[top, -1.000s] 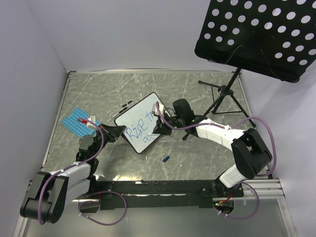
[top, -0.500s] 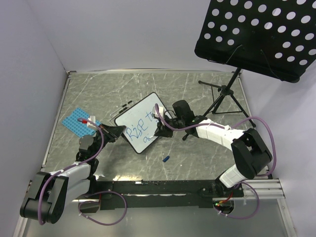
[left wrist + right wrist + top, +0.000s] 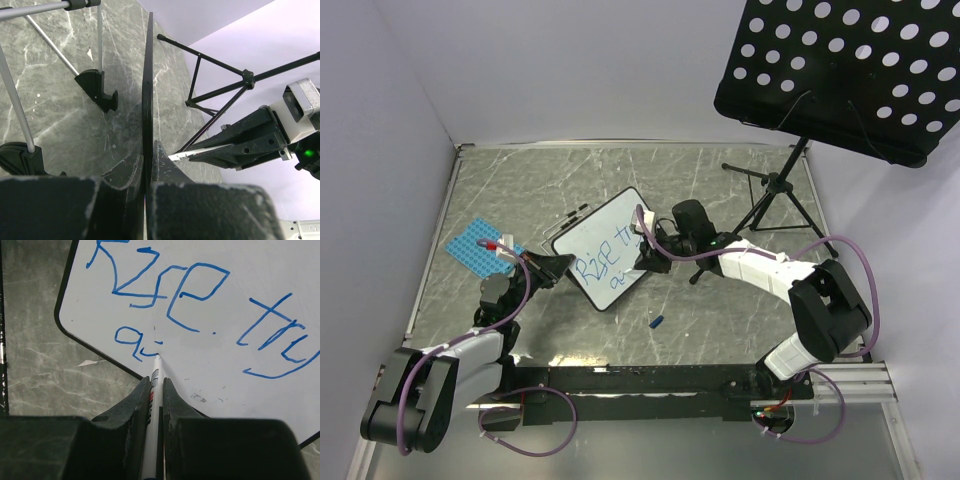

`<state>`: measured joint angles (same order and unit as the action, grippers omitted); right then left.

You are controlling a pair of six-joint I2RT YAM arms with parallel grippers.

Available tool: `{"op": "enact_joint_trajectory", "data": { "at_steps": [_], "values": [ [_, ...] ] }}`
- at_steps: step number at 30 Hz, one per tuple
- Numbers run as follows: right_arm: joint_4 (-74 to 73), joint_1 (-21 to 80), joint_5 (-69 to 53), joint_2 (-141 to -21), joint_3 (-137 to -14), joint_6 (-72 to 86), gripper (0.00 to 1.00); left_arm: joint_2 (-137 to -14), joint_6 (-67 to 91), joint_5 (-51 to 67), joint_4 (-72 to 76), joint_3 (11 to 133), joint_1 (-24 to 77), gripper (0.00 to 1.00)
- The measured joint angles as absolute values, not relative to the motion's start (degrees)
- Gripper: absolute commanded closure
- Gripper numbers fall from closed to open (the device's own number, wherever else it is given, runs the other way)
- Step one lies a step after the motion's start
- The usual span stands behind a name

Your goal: Write a sentence on the whiteboard

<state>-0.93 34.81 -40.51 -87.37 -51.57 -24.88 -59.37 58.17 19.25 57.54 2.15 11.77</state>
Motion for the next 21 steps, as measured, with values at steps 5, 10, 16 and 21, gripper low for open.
{"op": "enact_joint_trajectory", "data": {
  "at_steps": [5, 10, 16, 21],
  "values": [
    [-0.36, 34.70, -39.97, -87.72, -52.47, -24.51, 1.00, -59.48, 58.24, 19.27, 57.60, 2.15, 11.79, 0.99],
    [-0.01, 34.65, -39.99, -88.18, -52.93, -24.12, 1.00, -59.46, 58.19, 19.25, 57.60, 2.15, 11.84, 0.99],
    [-0.01, 34.61, -40.05, -88.27, -52.95, -23.92, 1.00, -59.46, 58.17, 19.22, 57.60, 2.15, 11.84, 0.99],
    [-0.19, 34.61, -40.12, -88.27, -52.95, -24.60, 1.00, -59.46, 58.17, 19.20, 57.56, 2.15, 11.84, 0.99]
  ]
}}
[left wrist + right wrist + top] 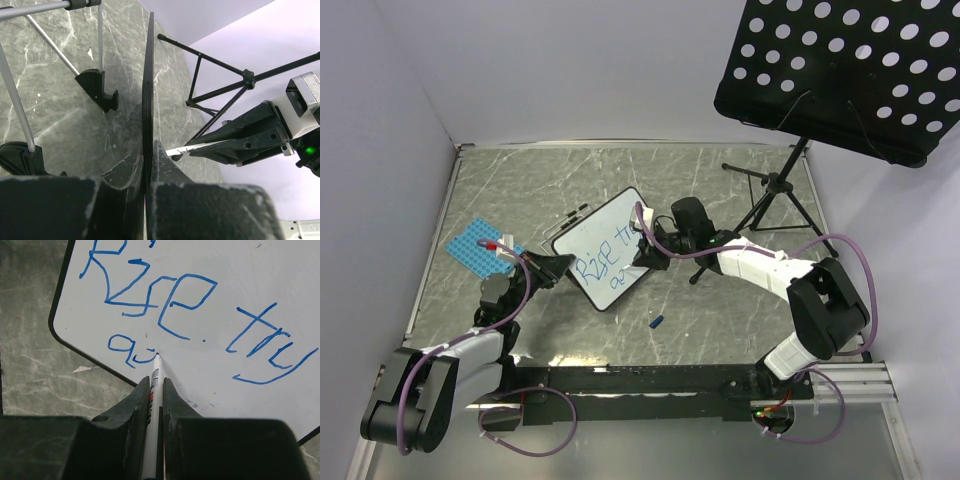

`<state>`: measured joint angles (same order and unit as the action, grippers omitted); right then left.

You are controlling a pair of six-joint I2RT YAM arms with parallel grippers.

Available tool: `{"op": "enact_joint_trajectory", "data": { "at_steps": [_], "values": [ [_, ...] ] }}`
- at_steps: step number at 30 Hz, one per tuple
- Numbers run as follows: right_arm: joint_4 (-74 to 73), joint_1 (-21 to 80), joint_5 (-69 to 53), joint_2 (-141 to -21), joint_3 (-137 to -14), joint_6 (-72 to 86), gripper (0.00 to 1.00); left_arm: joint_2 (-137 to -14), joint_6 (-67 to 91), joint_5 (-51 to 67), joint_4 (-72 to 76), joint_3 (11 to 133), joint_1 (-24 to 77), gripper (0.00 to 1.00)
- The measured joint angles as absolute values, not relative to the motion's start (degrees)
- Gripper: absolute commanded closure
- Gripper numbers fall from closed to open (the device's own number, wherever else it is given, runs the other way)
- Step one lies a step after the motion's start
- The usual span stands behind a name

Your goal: Write a sentence on the whiteboard

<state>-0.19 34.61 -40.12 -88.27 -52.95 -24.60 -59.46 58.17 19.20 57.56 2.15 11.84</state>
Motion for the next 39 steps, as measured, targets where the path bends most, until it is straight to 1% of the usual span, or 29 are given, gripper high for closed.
{"op": "enact_joint_trajectory", "data": {
  "at_steps": [21, 28, 39],
  "values": [
    [-4.51, 35.11, -41.47, -86.89, -49.71, -27.42, 1.00, -59.94, 57.69, 19.07, 57.60, 2.15, 11.84, 0.99],
    [-5.02, 36.51, -41.50, -86.89, -49.74, -27.27, 1.00, -60.23, 57.67, 18.85, 57.63, 2.15, 11.84, 0.99],
    [-4.89, 35.29, -41.23, -86.85, -52.23, -24.91, 1.00, -60.23, 58.17, 18.81, 57.84, 2.15, 11.90, 0.99]
  ]
}}
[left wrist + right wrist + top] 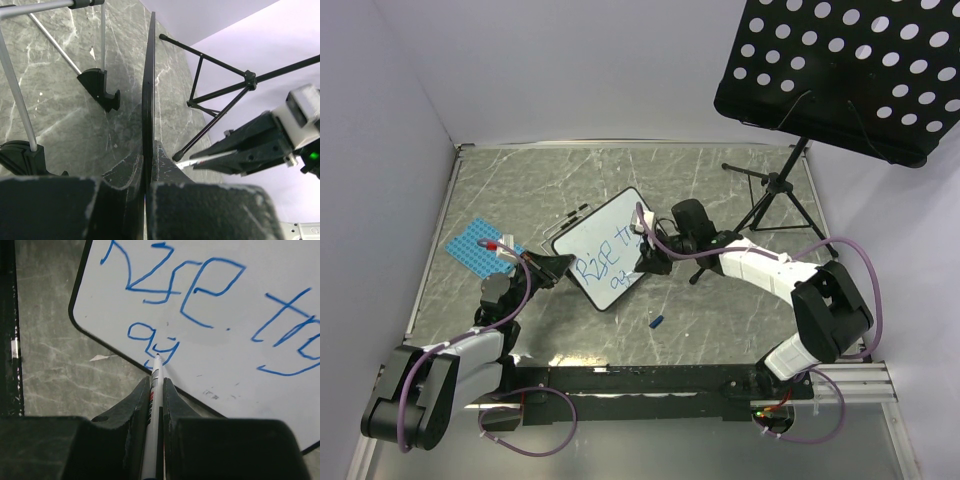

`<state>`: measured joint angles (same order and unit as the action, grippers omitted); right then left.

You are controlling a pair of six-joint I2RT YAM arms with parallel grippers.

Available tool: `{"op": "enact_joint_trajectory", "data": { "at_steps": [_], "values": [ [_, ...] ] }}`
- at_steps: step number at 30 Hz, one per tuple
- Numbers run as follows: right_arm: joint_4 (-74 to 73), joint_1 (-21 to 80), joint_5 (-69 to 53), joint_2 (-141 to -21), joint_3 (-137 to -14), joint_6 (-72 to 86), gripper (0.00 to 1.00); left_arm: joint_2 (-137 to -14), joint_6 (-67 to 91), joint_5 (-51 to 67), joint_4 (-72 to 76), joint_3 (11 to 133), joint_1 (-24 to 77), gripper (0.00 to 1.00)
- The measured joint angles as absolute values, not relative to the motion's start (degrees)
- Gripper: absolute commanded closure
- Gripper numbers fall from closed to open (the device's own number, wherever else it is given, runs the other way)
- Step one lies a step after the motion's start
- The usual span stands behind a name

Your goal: Write a sentence on the whiteboard

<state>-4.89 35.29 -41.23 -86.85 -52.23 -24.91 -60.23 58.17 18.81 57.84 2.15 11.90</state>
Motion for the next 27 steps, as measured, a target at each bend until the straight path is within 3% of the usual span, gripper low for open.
{"op": "enact_joint_trajectory", "data": {
  "at_steps": [27],
  "values": [
    [-2.96, 35.42, -41.19, -88.16, -55.24, -22.13, 1.00, -60.27, 58.24, 19.18, 58.92, 2.15, 12.19, 0.99]
  ]
}}
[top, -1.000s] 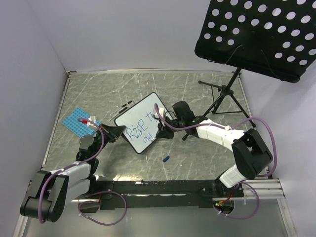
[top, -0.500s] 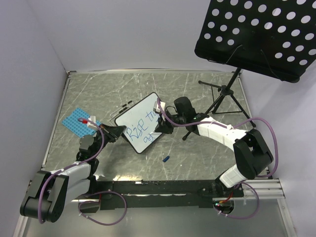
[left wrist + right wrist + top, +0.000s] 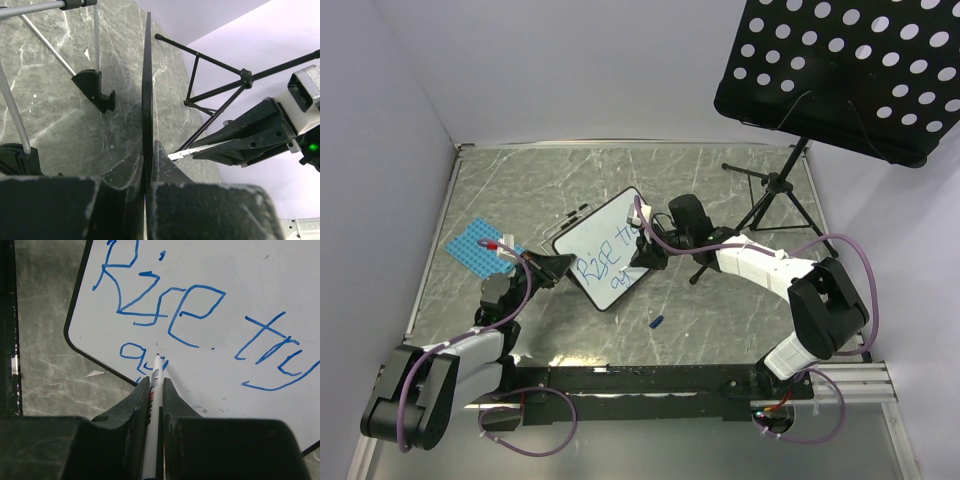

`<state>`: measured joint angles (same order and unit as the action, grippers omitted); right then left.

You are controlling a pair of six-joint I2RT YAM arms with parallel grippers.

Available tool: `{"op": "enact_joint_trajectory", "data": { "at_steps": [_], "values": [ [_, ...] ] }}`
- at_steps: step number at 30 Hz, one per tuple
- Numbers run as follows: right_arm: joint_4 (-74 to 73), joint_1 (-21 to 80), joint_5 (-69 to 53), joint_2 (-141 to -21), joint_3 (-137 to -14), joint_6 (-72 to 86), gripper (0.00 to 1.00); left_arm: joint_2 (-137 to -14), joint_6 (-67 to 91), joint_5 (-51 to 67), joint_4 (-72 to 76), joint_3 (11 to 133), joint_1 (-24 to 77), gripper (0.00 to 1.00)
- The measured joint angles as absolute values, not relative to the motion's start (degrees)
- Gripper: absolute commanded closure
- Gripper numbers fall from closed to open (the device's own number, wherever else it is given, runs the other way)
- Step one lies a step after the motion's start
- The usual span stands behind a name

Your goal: Write a sentence on the whiteboard

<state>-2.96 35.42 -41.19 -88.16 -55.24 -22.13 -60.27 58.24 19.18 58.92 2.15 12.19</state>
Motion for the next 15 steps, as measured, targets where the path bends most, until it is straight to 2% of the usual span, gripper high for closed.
{"op": "enact_joint_trajectory", "data": {
  "at_steps": [15],
  "values": [
    [-3.07, 35.64, -41.17, -89.08, -55.24, -22.15, 1.00, -60.18, 58.22, 19.18, 58.85, 2.15, 12.21, 0.99]
  ]
}}
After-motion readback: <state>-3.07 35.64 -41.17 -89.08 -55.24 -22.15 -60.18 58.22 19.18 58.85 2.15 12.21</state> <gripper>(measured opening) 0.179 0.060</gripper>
